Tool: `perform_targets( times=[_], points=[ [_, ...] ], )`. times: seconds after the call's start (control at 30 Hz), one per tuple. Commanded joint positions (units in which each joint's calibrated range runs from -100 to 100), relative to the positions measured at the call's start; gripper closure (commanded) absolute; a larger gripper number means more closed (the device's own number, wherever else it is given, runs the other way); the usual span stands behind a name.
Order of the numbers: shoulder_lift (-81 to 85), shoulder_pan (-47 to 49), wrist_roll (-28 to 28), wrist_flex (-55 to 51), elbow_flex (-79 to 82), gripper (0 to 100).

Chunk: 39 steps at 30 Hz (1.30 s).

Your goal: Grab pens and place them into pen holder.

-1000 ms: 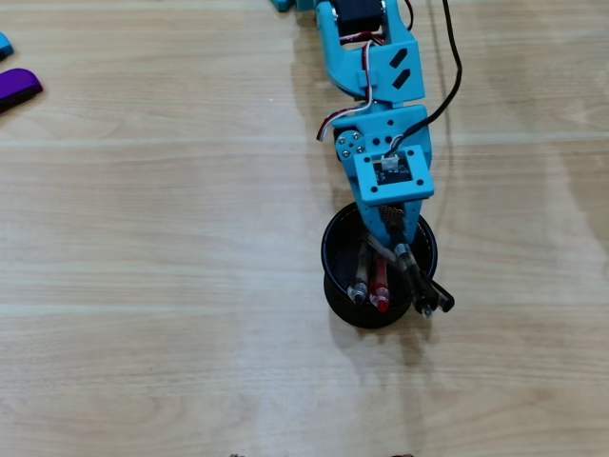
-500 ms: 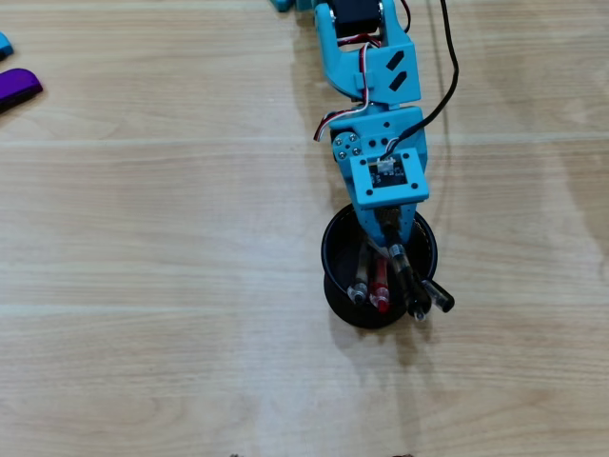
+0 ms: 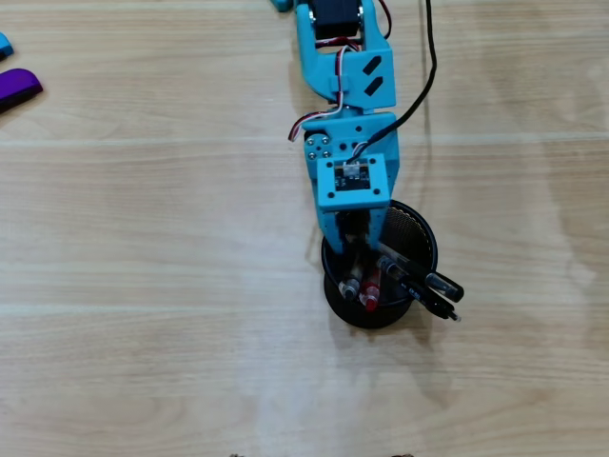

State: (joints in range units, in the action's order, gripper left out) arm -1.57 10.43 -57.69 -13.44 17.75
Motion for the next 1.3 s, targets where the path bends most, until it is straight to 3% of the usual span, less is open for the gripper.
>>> perform_targets(
  times=[0.0, 0.07, 0.13, 0.23, 0.33, 0.6, 0.77, 0.9, 1.27],
  points=[
    [8.75, -0.35, 6.00, 0.24, -1.05, 88],
    [12.05, -0.35, 11.69, -1.99, -1.05, 88],
    [15.60, -0.59, 18.23, -11.36, -1.05, 88],
    [25.49, -0.35, 28.37, -36.97, 0.40, 88],
    [41.97, -0.02, 34.69, -57.00, 9.46, 88],
    [100.89, -2.12, 42.90, -58.80, 58.35, 87],
    [97.76, -2.12, 46.46, -63.01, 62.51, 87],
    [101.14, -2.20, 44.83, -66.80, 66.50, 88],
    [100.89, -1.47, 43.68, -56.57, 76.82, 88]
  ],
)
